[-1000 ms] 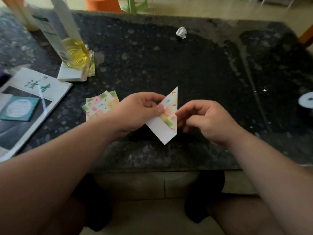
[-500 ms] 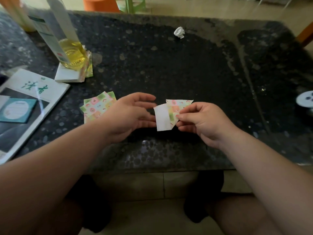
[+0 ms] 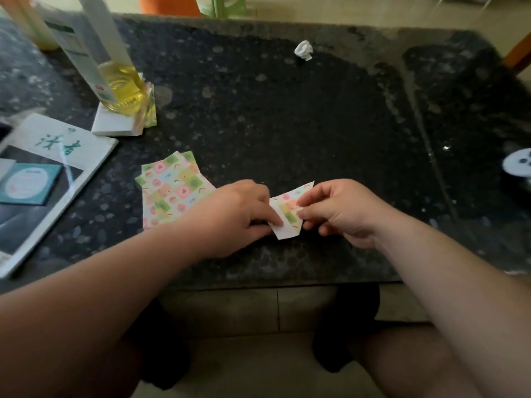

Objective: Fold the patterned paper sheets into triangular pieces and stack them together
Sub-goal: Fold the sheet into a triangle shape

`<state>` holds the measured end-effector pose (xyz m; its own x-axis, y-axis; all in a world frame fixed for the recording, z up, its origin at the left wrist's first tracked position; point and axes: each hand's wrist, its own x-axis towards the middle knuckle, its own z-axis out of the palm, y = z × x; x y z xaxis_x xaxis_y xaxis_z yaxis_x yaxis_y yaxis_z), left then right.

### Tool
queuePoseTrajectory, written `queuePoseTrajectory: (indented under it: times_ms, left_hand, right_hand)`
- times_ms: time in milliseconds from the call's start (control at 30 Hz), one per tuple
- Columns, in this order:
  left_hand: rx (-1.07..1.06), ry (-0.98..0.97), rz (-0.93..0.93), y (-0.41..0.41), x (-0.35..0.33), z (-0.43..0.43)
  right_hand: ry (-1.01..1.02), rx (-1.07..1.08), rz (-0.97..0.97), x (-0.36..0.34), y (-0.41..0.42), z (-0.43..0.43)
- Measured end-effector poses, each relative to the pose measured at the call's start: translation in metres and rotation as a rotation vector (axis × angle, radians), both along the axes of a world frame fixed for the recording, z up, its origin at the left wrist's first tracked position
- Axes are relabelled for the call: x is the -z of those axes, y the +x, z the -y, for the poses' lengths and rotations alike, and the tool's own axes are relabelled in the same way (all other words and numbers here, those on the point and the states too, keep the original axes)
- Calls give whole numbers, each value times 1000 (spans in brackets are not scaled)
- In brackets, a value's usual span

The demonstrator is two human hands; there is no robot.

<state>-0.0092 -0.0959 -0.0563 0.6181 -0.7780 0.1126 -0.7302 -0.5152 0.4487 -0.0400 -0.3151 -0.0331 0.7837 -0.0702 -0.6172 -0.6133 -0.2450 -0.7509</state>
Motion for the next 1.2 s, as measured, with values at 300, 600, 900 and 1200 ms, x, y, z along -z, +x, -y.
queuePoseTrajectory:
  times_ms: [300, 600, 900, 1200]
  left_hand:
    - [25, 140, -103, -8, 7, 8]
    - [-187, 185, -398, -5, -2, 22]
    - [-371, 236, -492, -3, -12, 38]
    - [-434, 227, -502, -6, -12, 42]
  right_hand:
    - [-354, -271, 70, 4, -1, 1]
    - [-428, -396, -63, 1, 1, 6]
    - [-401, -432, -56, 2, 0, 7]
    - [-347, -510, -152, 3, 2, 7]
